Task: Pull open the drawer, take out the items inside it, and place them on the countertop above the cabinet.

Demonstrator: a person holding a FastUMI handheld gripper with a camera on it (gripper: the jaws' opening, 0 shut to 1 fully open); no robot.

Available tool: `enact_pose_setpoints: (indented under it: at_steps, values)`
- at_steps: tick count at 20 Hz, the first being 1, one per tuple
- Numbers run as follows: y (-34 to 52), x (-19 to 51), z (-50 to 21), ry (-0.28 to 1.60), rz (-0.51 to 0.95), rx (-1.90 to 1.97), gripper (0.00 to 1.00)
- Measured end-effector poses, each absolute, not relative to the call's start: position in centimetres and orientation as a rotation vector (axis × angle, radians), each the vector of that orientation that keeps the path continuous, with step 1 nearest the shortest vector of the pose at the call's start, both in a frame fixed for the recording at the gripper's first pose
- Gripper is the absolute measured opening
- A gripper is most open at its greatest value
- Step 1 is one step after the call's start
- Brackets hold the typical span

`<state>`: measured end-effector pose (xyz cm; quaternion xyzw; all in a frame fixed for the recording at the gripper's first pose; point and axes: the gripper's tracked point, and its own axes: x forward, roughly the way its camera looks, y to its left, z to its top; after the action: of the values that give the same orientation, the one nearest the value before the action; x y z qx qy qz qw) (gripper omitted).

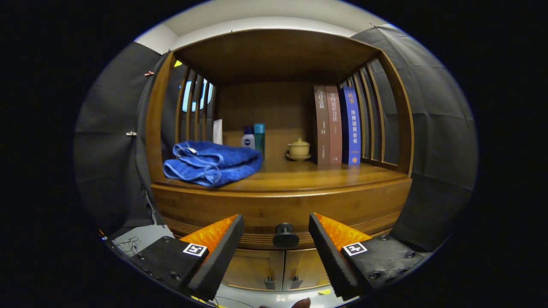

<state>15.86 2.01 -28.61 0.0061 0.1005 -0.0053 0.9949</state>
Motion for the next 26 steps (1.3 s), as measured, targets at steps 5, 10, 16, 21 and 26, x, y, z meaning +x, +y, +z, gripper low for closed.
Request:
enact_pose_setpoints:
  at_steps: [5,10,16,21,26]
  values:
    - [1.1,17.6,-32.5,0.279,-0.027,0.076,0.62]
    - [1.0,18.0,-32.3,0.257,-0.029,0.013,0.42]
    - [1.0,17.3,-32.3,0.267,-0.012,-0.027,0.27]
    - [1.1,13.8,-31.9,0.279,-0.015,-0.008,0.27]
    - [0.9,9.0,-31.5,0.284,-0.005,0.003,0.27]
